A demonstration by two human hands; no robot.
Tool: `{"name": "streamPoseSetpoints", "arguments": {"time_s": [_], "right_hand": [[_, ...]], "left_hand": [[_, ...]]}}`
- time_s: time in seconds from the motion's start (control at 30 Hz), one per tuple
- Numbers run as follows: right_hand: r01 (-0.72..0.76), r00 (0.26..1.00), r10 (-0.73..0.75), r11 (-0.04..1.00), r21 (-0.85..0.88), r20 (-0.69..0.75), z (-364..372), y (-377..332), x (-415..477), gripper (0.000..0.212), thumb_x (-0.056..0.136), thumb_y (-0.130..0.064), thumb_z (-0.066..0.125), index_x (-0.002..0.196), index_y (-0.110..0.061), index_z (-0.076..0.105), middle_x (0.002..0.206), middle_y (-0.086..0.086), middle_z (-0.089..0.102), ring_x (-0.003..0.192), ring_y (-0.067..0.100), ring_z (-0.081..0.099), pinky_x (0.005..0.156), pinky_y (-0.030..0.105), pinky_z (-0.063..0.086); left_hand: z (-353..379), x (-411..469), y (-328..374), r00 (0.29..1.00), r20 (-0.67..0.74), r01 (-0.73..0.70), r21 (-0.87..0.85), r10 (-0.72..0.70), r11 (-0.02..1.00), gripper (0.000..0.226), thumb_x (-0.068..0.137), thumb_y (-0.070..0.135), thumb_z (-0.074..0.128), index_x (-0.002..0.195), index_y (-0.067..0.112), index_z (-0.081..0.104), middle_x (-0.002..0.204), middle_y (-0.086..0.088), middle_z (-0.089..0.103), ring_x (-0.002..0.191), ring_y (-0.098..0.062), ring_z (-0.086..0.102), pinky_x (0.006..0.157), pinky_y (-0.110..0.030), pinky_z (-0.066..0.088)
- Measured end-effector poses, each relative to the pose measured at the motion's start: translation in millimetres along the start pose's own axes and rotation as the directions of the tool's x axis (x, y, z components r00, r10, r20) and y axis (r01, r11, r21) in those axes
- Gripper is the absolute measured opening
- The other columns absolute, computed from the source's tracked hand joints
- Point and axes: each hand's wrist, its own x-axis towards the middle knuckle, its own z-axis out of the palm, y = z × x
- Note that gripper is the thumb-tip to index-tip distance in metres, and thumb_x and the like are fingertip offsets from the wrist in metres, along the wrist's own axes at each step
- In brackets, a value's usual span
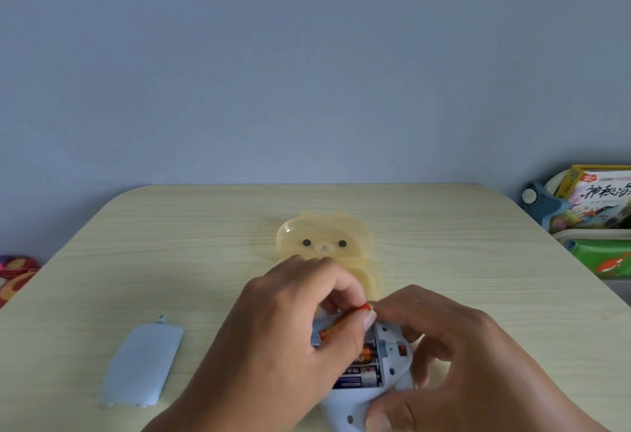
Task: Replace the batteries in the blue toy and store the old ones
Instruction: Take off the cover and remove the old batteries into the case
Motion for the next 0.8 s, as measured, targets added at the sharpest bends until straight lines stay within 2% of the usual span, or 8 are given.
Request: {"name": "streamPoseSetpoints", "arguments": {"time_s": [0.07,0.2,0.3,0.4,0.47,0.53,0.63,0.8], "right_hand": [[-0.012,1.000,0.012,1.000,-0.009,-0.003,0,1,-1,0.058,0.058,-0.040,0.093,0.110,-0.052,0.068,0.105,-0.011,0.066,0.085,0.014,0.065,0.061,0.033,0.057],[-0.029,1.000,0.029,0.999,-0.013,-0.008,0,4,-2,0.067,0.057,-0.041,0.094,0.119,-0.047,0.067,0.109,-0.015,0.067,0.089,0.010,0.067,0.063,0.031,0.058],[-0.029,0.999,0.028,0.999,-0.019,-0.023,0,5,-2,0.067,0.056,-0.039,0.094,0.118,-0.047,0.068,0.106,-0.018,0.067,0.084,0.006,0.067,0.060,0.027,0.056],[-0.027,1.000,0.027,1.000,-0.011,-0.013,-1,4,-2,0.067,0.054,-0.046,0.091,0.117,-0.046,0.069,0.106,-0.021,0.067,0.081,0.003,0.067,0.057,0.016,0.053],[-0.027,1.000,0.027,1.000,-0.004,-0.007,-2,4,-2,0.067,0.053,-0.048,0.090,0.117,-0.045,0.069,0.105,-0.024,0.066,0.080,-0.001,0.067,0.058,0.009,0.050],[-0.028,1.000,0.028,1.000,-0.001,-0.002,-3,4,-2,0.067,0.053,-0.047,0.090,0.117,-0.045,0.069,0.105,-0.025,0.066,0.080,-0.001,0.067,0.058,0.009,0.050],[-0.027,1.000,0.027,1.000,-0.002,-0.001,-3,4,-2,0.068,0.053,-0.047,0.092,0.117,-0.045,0.069,0.105,-0.024,0.066,0.079,0.000,0.067,0.057,0.010,0.051],[-0.042,0.999,0.042,0.999,0.015,0.005,-3,4,-2,0.068,0.054,-0.047,0.092,0.117,-0.049,0.068,0.105,-0.025,0.066,0.078,0.001,0.068,0.057,0.009,0.050]], "left_hand": [[-1,2,-1,1.000,-0.024,0.001,-0.026,-0.002,1.000,0.012,0.078,0.026,0.074,0.085,0.032,0.064,0.075,0.016,0.063,0.074,0.000,0.061,0.065,-0.003,0.040],[-8,9,-4,0.996,-0.046,0.068,-0.116,-0.074,0.991,0.018,0.086,0.017,0.075,0.095,0.032,0.074,0.086,0.011,0.062,0.076,-0.011,0.069,0.061,-0.020,0.053],[-16,17,-18,0.963,-0.010,0.256,-0.261,-0.268,0.931,0.011,0.081,0.026,0.076,0.091,0.032,0.078,0.096,0.011,0.066,0.071,-0.009,0.074,0.060,-0.016,0.055],[-24,23,-36,0.915,0.099,0.400,-0.329,-0.390,0.856,0.034,0.070,0.034,0.083,0.103,0.031,0.076,0.112,0.019,0.068,0.081,-0.003,0.075,0.070,-0.008,0.053],[-29,25,-44,0.896,0.161,0.444,-0.357,-0.414,0.822,0.041,0.069,0.024,0.086,0.108,0.030,0.074,0.110,0.012,0.073,0.087,-0.002,0.075,0.075,-0.009,0.054],[-32,27,-52,0.889,0.198,0.456,-0.307,-0.413,0.835,0.044,0.067,0.023,0.089,0.107,0.035,0.073,0.104,0.009,0.076,0.089,-0.004,0.075,0.081,-0.017,0.057],[-34,30,-63,0.893,0.212,0.425,-0.101,-0.398,0.900,0.055,0.056,0.043,0.091,0.105,0.052,0.069,0.102,0.021,0.073,0.095,0.001,0.068,0.088,-0.028,0.055],[-33,29,-63,0.874,0.293,0.406,-0.004,-0.387,0.914,0.055,0.054,0.050,0.089,0.103,0.060,0.066,0.100,0.031,0.068,0.098,0.019,0.054,0.081,-0.011,0.041]]}}
